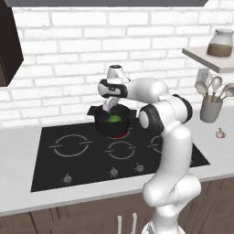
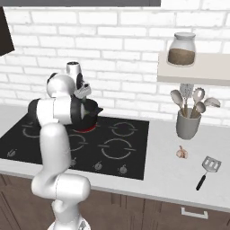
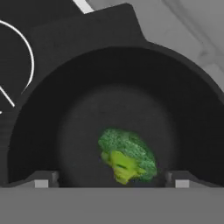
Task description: Put the broccoli and garlic in the pot. Retrieve the spatula and lightly stir the vegetables in the pot.
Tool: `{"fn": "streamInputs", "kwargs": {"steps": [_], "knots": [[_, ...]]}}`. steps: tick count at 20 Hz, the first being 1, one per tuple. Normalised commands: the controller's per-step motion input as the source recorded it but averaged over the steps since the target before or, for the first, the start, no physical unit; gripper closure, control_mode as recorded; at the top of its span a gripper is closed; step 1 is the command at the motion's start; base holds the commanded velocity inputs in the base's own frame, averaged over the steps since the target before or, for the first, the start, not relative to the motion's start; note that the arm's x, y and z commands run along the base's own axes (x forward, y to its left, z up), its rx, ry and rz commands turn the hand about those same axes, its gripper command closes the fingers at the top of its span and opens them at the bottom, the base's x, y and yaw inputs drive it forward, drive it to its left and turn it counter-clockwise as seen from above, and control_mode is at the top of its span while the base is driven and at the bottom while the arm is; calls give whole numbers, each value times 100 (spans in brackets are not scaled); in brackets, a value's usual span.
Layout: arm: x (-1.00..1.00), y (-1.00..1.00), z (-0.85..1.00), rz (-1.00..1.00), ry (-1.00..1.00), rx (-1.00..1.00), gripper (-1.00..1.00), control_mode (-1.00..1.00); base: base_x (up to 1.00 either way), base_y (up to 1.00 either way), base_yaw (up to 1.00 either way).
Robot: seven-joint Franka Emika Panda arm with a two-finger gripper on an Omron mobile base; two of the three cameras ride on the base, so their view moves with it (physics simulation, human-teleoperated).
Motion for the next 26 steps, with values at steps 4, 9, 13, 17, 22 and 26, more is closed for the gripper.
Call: {"fn": "streamInputs", "kwargs": {"steps": [4, 9, 13, 17, 22, 26], "knots": [[-32, -22, 92, -8, -9, 12, -100, -100, 0, 0, 0], [-92, -51, 56, -30, -2, 0, -100, -100, 0, 0, 0], [-100, -66, 60, -42, 0, 0, -100, -100, 0, 0, 0], [-100, -56, 37, -41, -2, 0, -100, -100, 0, 0, 0], [-100, -47, 33, -34, -9, 0, -100, -100, 0, 0, 0], [-100, -31, 40, -17, -17, 0, -100, -100, 0, 0, 0]]}}
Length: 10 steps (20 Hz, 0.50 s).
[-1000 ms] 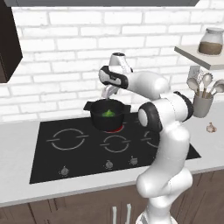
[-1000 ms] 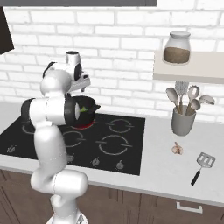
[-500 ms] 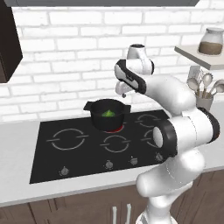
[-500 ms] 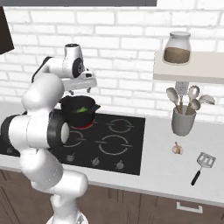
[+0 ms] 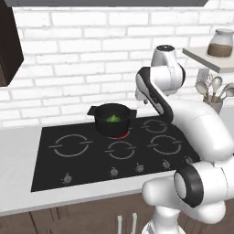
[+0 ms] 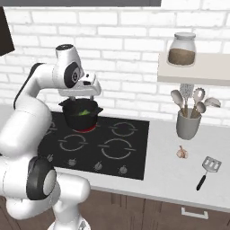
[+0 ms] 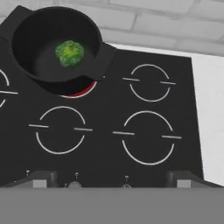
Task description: Put the broccoli and garlic in the pot. Retrieve the spatula and lightly stir the vegetables in the pot.
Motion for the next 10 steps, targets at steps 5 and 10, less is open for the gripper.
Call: {"fn": "streamInputs", "kwargs": {"steps": [5, 10], "knots": [[-91, -14, 12, -1, -13, 0, -100, -100, 0, 0, 0], [-6, 0, -1, 0, 0, 0, -100, 100, 0, 0, 0]]}}
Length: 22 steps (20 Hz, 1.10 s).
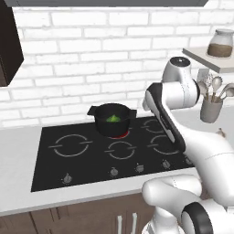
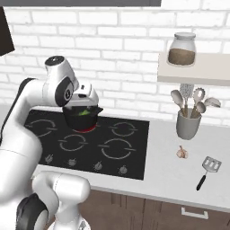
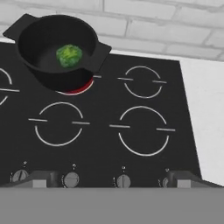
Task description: Put the broccoli and garlic in the pot. Retrieve the spatula and lightly stir the vegetables in the pot.
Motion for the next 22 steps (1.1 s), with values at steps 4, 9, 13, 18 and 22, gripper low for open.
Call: {"fn": "streamInputs", "kwargs": {"steps": [4, 9, 13, 18, 22], "knots": [[0, 0, 0, 0, 0, 0, -100, 100, 11, -22, 0], [0, 0, 0, 0, 0, 0, -100, 100, 22, -68, 0], [0, 0, 0, 0, 0, 0, -100, 100, 16, -92, 0], [0, 0, 0, 0, 0, 0, -100, 100, 11, -90, 0], [0, 0, 0, 0, 0, 0, -100, 100, 11, -42, 0]]}}
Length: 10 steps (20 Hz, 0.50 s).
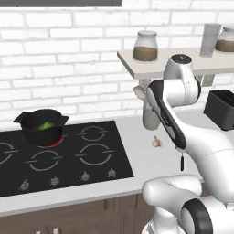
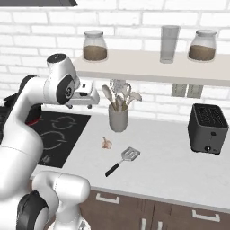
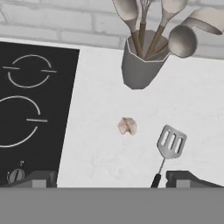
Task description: Put the broccoli and garlic in the pot. Retrieve the spatula and lightly stir the vegetables in the pot.
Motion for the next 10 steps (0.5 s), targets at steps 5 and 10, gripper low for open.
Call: {"fn": "streamInputs", "kwargs": {"steps": [5, 10], "knots": [[19, -1, -35, 0, 0, 0, -100, -100, 0, 0, 0], [24, 0, -95, 0, 15, 0, -100, -100, 0, 0, 0]]}}
